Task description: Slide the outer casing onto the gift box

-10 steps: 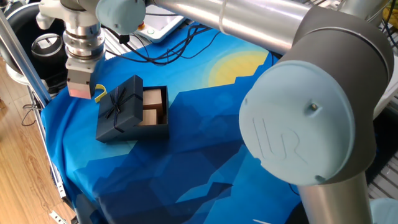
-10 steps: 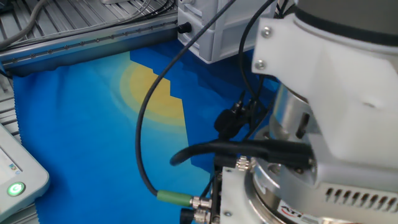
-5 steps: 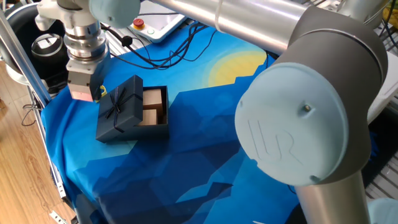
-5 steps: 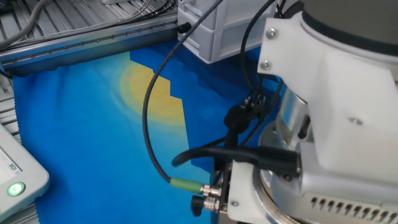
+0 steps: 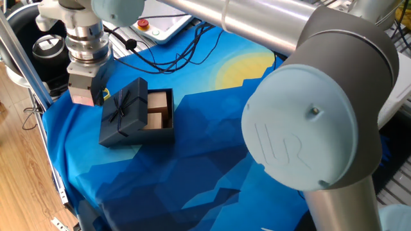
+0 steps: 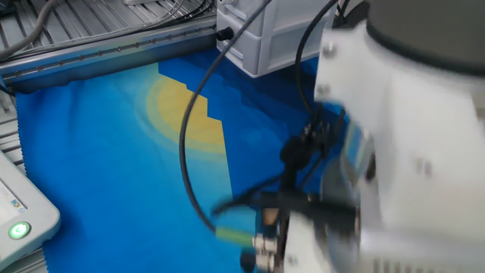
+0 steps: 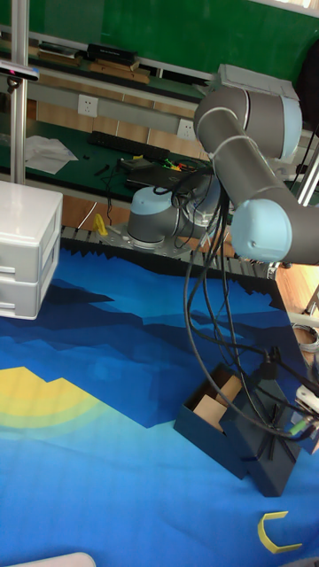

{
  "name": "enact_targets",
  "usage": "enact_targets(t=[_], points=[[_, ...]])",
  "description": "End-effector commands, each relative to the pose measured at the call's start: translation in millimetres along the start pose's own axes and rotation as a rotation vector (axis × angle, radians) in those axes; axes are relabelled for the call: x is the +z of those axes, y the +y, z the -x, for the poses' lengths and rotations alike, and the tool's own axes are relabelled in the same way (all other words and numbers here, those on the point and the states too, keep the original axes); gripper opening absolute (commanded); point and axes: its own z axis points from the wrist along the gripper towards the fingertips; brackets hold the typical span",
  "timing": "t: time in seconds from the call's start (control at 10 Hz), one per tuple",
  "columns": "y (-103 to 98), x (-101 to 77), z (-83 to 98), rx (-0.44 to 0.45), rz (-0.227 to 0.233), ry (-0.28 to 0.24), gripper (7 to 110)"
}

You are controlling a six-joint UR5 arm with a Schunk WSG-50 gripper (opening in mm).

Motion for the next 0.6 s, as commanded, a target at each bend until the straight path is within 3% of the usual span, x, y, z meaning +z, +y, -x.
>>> enact_targets(t=[0.0,0.1,0.3,0.5], points=[[12,26.6,31.1,0.027,0.033,-0.019,7],[8,31.8,31.0,0.015,0.011,-0.004,7],[-7,33.8,9.6,-0.059,-0.040,0.077,7],[-7,42.7,7.3,-0.137,-0.032,0.087,7]])
